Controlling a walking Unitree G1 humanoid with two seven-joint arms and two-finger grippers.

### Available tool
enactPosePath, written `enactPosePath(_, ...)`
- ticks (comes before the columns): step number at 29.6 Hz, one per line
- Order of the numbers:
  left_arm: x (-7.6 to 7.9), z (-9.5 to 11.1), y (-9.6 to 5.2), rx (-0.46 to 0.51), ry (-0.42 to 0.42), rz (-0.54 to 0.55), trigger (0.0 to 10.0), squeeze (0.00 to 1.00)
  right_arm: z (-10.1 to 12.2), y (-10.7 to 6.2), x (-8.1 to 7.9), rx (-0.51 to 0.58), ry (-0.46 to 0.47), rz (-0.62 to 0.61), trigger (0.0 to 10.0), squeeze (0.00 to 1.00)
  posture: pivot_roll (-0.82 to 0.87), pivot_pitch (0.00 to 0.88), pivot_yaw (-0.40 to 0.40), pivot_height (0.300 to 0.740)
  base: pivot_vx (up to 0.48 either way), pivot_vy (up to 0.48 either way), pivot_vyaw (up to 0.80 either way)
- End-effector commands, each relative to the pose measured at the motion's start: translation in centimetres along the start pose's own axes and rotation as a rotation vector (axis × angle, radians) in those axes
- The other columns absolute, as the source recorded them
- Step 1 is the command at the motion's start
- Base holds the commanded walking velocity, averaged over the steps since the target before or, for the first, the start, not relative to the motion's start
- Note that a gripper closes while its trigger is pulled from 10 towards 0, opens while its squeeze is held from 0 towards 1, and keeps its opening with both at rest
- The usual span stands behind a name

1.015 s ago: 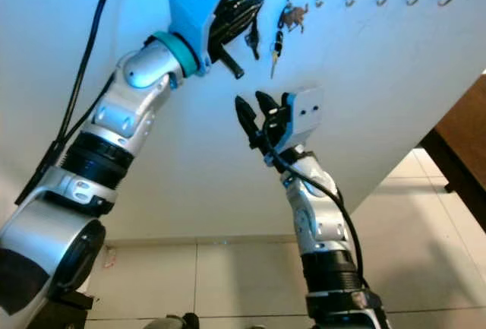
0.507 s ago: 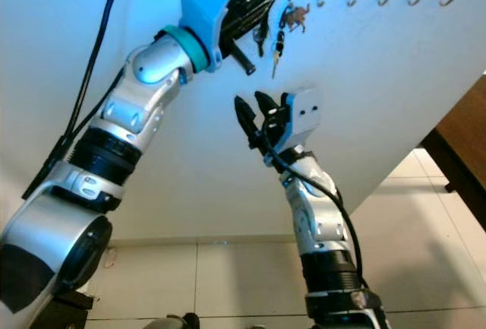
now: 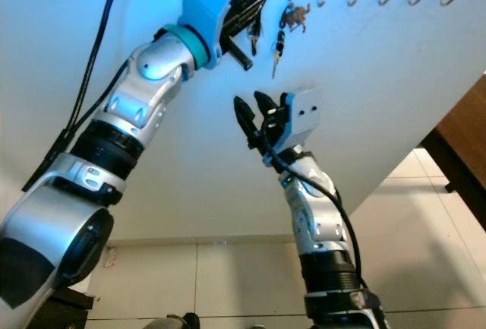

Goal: Hang keys on a hook

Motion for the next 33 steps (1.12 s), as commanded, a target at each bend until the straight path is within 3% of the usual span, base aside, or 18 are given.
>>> enactPosePath(1,-0.5,-0.2,0.1,-0.020,0.016,0.015,10.0,0.00,-0.3,0.0,-0.2,-0.011,0.003,0.003,10.0,0.00,0.05,0.045,0.136,0.740,0.000,0.000,0.00)
enactPosePath(9,-0.4,-2.1,-0.3,-0.104,0.030,0.004,10.0,0.00,-0.3,0.0,-0.2,-0.011,0.002,0.001,10.0,0.00,0.05,0.036,0.134,0.740,0.000,0.000,0.00)
enactPosePath(10,-0.1,-2.5,-0.5,-0.113,0.032,-0.013,10.0,0.66,-0.3,0.0,-0.1,-0.011,0.001,0.001,10.0,0.00,0.05,0.036,0.134,0.740,0.000,0.000,0.00)
enactPosePath(11,0.1,-2.7,-0.6,-0.118,0.033,-0.025,10.0,1.00,-0.3,0.0,-0.1,-0.011,0.001,0.002,10.0,0.00,0.05,0.036,0.134,0.740,0.000,0.000,0.00)
enactPosePath(13,0.1,-2.7,-0.6,-0.118,0.033,-0.025,10.0,1.00,-0.3,0.0,-0.1,-0.011,0.001,0.002,10.0,0.00,0.05,0.036,0.134,0.740,0.000,0.000,0.00)
enactPosePath(18,1.3,-1.7,-1.4,-0.033,-0.062,-0.097,10.0,1.00,-0.4,0.1,-0.2,-0.010,0.002,0.004,10.0,0.00,0.08,0.031,0.144,0.740,0.000,0.000,0.00)
enactPosePath(19,1.4,-1.2,-1.9,-0.004,-0.118,-0.106,10.0,0.00,-0.4,0.2,-0.2,-0.010,0.002,0.006,10.0,0.00,0.08,0.031,0.150,0.740,0.000,0.000,0.00)
enactPosePath(20,1.4,-1.2,-1.9,-0.004,-0.118,-0.106,10.0,0.00,-0.4,0.2,-0.2,-0.010,0.002,0.006,10.0,0.00,0.08,0.031,0.150,0.740,0.000,0.000,0.00)
enactPosePath(22,1.3,-0.4,-2.7,0.038,-0.202,-0.109,10.0,0.00,-0.4,0.3,-0.3,-0.008,0.002,0.008,10.0,0.00,0.09,0.032,0.158,0.740,0.000,0.000,0.00)
enactPosePath(26,0.8,-0.2,-5.0,0.053,-0.196,-0.080,10.0,0.00,-0.1,0.3,-0.3,0.003,-0.003,0.008,10.0,0.00,0.10,0.033,0.157,0.740,0.000,0.000,0.00)
enactPosePath(27,0.8,-0.2,-5.0,0.053,-0.196,-0.080,10.0,0.00,-0.1,0.3,-0.3,0.003,-0.003,0.008,10.0,0.00,0.10,0.033,0.157,0.740,0.000,0.000,0.00)
enactPosePath(28,0.8,-0.9,-6.3,0.026,-0.160,-0.065,10.0,0.00,0.1,0.3,-0.2,0.010,-0.012,0.002,10.0,0.00,0.10,0.036,0.150,0.740,0.000,0.000,0.00)
enactPosePath(29,0.8,-0.9,-6.3,0.026,-0.160,-0.065,10.0,0.00,0.1,0.3,-0.2,0.010,-0.012,0.002,10.0,0.00,0.10,0.036,0.150,0.740,0.000,0.000,0.00)
enactPosePath(30,0.2,-2.7,-8.7,-0.054,-0.129,-0.012,10.0,0.00,0.4,0.3,0.1,0.019,-0.028,-0.008,10.0,0.00,0.10,0.038,0.144,0.740,0.000,0.000,0.00)
enactPosePath(33,-0.5,-3.8,-9.9,-0.100,-0.137,0.040,10.0,0.00,0.6,0.3,0.2,0.021,-0.039,-0.013,10.0,0.00,0.10,0.039,0.134,0.740,0.000,0.000,0.00)
Point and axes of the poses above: a point about 5 cm out from each wrist's last joint towards the gripper, its own y axis pointing out of the wrist towards the gripper, its own z axis along the axis of the wrist's last joint, x = y × z, the point moved 5 cm from there along y, pointing out of the wrist towards the gripper, and after that the axes turned 15 degrees about y, right-handed, at the moved point
